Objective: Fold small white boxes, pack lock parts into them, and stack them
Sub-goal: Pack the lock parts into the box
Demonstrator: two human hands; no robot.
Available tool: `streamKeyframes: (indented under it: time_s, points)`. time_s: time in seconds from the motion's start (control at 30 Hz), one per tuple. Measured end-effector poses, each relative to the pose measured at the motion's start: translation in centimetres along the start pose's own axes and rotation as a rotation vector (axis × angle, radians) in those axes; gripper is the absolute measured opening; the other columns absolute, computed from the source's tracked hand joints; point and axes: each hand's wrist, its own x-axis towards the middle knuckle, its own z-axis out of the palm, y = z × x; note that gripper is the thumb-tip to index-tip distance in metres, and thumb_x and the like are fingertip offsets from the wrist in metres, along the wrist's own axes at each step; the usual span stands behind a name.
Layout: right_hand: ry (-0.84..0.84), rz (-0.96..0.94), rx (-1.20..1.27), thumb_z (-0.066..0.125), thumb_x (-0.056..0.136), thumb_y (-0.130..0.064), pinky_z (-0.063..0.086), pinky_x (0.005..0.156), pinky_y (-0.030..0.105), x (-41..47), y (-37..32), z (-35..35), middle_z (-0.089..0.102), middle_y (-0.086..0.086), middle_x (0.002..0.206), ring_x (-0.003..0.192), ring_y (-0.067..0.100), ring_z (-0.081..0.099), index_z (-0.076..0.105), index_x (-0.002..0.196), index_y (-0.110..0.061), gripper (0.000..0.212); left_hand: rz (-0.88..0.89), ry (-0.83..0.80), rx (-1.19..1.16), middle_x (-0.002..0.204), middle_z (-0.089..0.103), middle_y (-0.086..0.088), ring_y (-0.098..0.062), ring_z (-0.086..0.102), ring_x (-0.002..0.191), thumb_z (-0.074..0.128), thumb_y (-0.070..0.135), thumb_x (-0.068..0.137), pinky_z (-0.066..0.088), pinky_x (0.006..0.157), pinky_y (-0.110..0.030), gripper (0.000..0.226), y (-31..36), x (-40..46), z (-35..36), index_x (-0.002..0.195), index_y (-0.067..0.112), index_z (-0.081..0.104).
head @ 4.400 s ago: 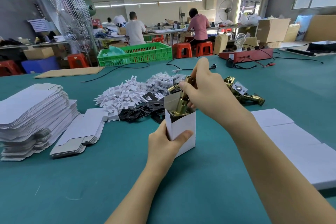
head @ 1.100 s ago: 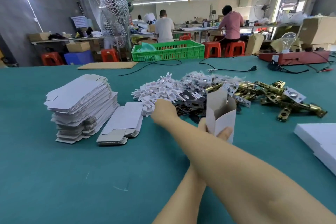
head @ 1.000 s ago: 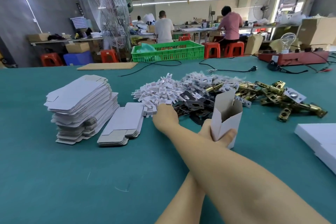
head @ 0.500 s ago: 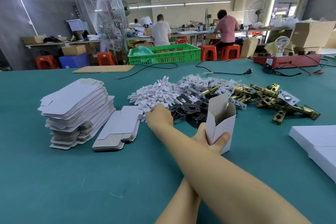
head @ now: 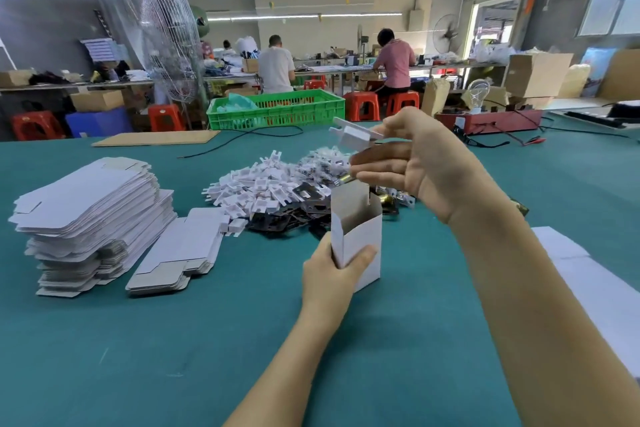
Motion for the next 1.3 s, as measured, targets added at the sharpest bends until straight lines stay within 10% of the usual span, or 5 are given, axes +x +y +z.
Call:
streamKeyframes:
  time_s: [0.1,0.23,0.8,0.93,1.3]
  points:
    - [0.209,-0.027,-0.275,0.056,0.096,-0.030,0.057,0.055,0.026,0.4,1.0,-3.9,0.069,0.020,0.083,0.067,0.026,0.071,0.063,0.089,0.000,0.032,-0.017,0.006,-0.020,0.090,0.069,0.030,0.008,0.064,0.083,0.078,0.028,0.082,0.048,0.065,-0.007,0.024,0.0,0.1,0.0,0.099,0.039,0.066]
    - [0.281,-0.053,-0.455,0.051,0.095,0.000,0.058,0.055,0.023,1.1,2.3,-6.6,0.066,0.019,0.089,0.056,0.017,0.068,0.064,0.104,0.003,0.016,-0.031,0.001,-0.047,0.094,0.071,0.026,0.006,0.066,0.088,0.078,0.025,0.082,0.047,0.066,-0.006,0.030,0.2,-0.1,-0.2,0.107,0.037,0.067]
    - [-0.177,-0.314,-0.679,0.078,0.068,-0.017,0.057,0.085,0.033,-2.2,-1.6,-9.0,0.075,0.007,0.088,0.089,0.020,0.072,0.076,0.085,-0.017,0.016,0.034,-0.207,-0.071,0.096,0.073,0.006,-0.008,0.066,0.086,0.078,0.021,0.066,0.050,0.070,-0.016,0.036,1.0,-0.7,-0.1,0.101,0.026,0.073]
    - [-0.254,-0.383,-0.689,0.077,0.059,-0.036,0.057,0.082,0.027,-3.6,-3.2,-8.2,0.075,0.003,0.088,0.087,0.019,0.072,0.076,0.086,-0.019,0.033,0.022,-0.203,-0.091,0.097,0.073,0.006,-0.007,0.066,0.087,0.079,0.021,0.066,0.050,0.070,-0.017,0.037,1.0,-0.7,-0.1,0.102,0.027,0.072]
    - [-0.299,-0.316,-1.170,0.075,0.078,-0.010,0.049,0.068,0.013,-1.4,-0.4,-2.9,0.070,-0.003,0.080,0.070,-0.001,0.062,0.078,0.078,-0.023,0.013,0.014,-0.177,-0.122,0.093,0.074,0.010,-0.004,0.066,0.084,0.079,0.020,0.066,0.049,0.068,-0.015,0.035,1.2,-0.6,0.1,0.094,0.038,0.072]
